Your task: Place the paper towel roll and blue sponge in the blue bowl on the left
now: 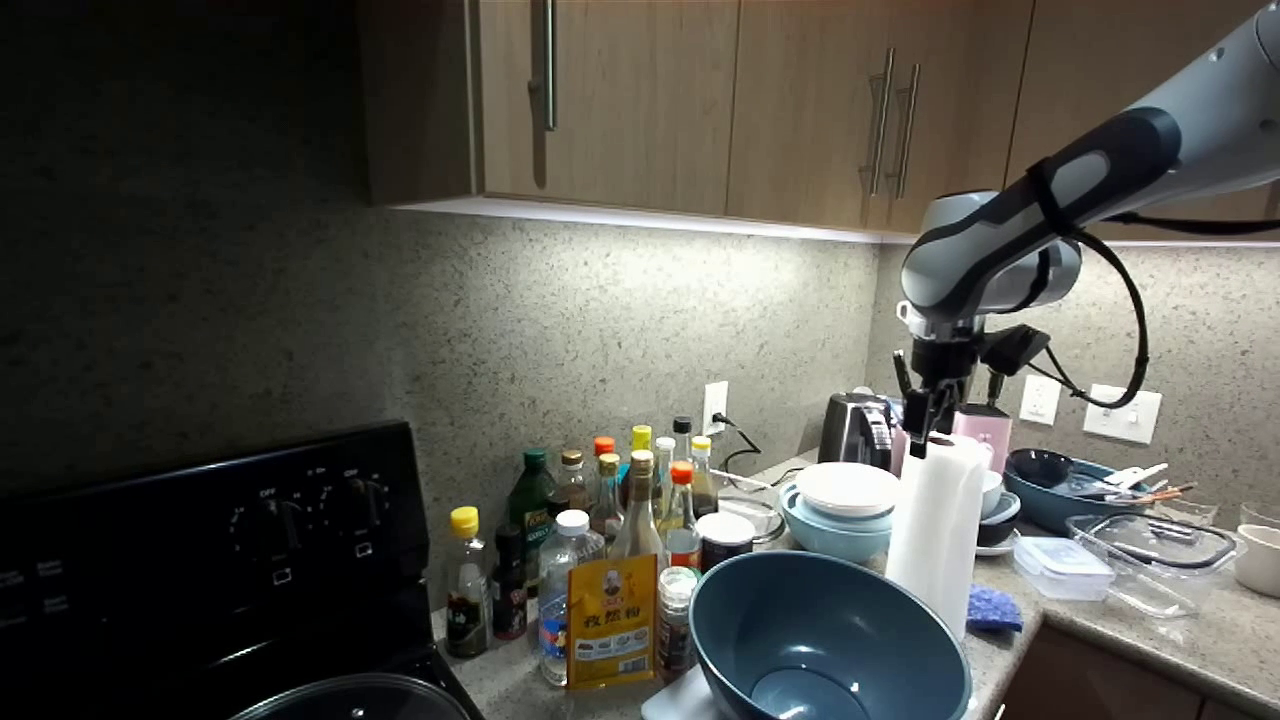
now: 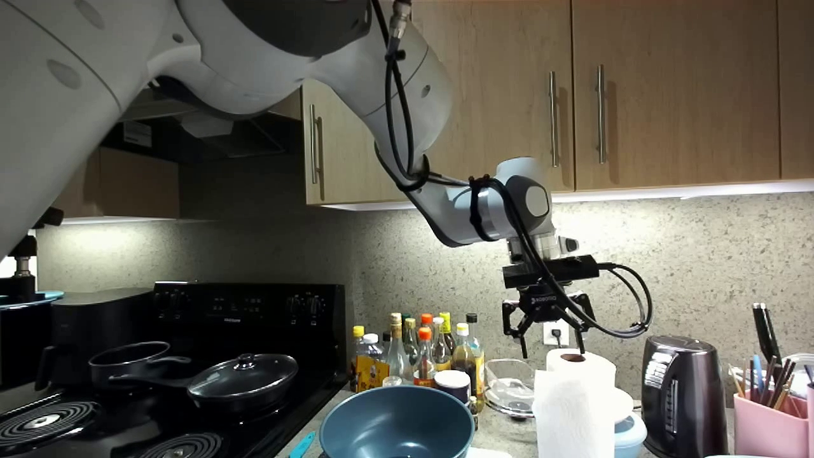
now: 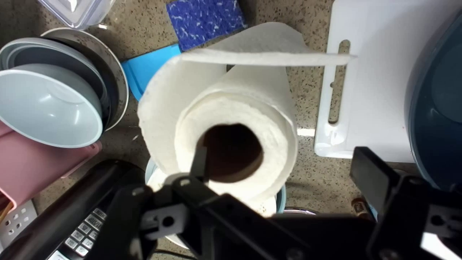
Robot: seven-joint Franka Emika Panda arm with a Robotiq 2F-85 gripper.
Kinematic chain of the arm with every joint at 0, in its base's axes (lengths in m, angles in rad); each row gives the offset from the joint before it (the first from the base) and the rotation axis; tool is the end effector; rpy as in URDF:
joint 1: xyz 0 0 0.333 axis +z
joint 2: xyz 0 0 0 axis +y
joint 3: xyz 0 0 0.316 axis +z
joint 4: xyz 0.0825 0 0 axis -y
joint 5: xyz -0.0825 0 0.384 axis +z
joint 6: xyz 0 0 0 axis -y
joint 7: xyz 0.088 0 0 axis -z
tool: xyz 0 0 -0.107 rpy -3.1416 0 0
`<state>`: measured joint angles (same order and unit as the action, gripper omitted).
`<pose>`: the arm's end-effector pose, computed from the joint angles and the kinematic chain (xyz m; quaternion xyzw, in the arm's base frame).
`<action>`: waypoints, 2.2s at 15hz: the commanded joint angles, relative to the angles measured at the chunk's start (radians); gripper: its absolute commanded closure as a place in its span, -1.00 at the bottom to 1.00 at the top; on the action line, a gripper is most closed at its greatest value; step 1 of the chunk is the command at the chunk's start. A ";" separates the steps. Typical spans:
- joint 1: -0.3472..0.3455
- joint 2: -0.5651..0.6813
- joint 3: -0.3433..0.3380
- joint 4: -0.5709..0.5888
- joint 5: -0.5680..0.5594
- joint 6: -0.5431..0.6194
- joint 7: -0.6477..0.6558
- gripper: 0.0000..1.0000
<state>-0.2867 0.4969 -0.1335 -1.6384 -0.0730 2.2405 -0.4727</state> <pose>0.6342 -0.2730 0.3413 0.9950 0.0569 0.0225 0.0785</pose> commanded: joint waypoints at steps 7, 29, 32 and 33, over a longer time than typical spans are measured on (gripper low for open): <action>-0.001 0.022 0.021 -0.040 0.011 -0.033 0.041 -1.00; -0.011 -0.010 0.000 -0.078 -0.012 0.101 0.064 0.94; -0.002 -0.035 -0.010 -0.095 -0.032 0.135 0.073 0.94; 0.004 -0.052 -0.014 -0.107 -0.042 0.141 0.078 0.94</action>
<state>-0.3004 0.5195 -0.1333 -1.6669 -0.0703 2.3311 -0.4356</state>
